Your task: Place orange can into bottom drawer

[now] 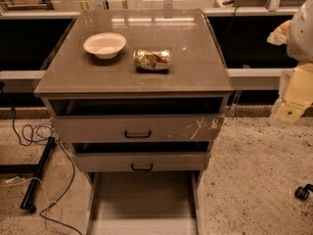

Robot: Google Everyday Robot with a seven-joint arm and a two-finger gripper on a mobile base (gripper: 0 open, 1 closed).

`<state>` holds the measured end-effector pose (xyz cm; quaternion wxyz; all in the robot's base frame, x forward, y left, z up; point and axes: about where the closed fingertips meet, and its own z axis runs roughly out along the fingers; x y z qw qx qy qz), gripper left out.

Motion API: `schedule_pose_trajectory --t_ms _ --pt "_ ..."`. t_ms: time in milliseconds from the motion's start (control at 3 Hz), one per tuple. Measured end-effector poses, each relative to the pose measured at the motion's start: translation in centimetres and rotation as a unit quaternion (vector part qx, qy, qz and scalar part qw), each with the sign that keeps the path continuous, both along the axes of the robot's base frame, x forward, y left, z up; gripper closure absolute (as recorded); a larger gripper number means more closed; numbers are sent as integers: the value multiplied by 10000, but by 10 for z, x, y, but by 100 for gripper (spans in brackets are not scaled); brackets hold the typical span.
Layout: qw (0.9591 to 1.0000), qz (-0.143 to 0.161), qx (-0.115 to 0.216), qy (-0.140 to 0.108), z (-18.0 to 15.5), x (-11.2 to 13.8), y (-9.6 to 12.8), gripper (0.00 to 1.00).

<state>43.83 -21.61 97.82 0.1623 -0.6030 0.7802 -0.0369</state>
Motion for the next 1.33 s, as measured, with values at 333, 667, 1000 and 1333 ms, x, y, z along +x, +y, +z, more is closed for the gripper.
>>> schedule_pose_trajectory --t_ms 333,667,1000,1333 --pt "10000 0 0 0 0 0 0 0" --pt "9999 57 28 -104 6 30 9 0" --pt "9979 179 373 -489 20 111 51 0" --pt "9894 237 1166 -834 24 169 84 0"
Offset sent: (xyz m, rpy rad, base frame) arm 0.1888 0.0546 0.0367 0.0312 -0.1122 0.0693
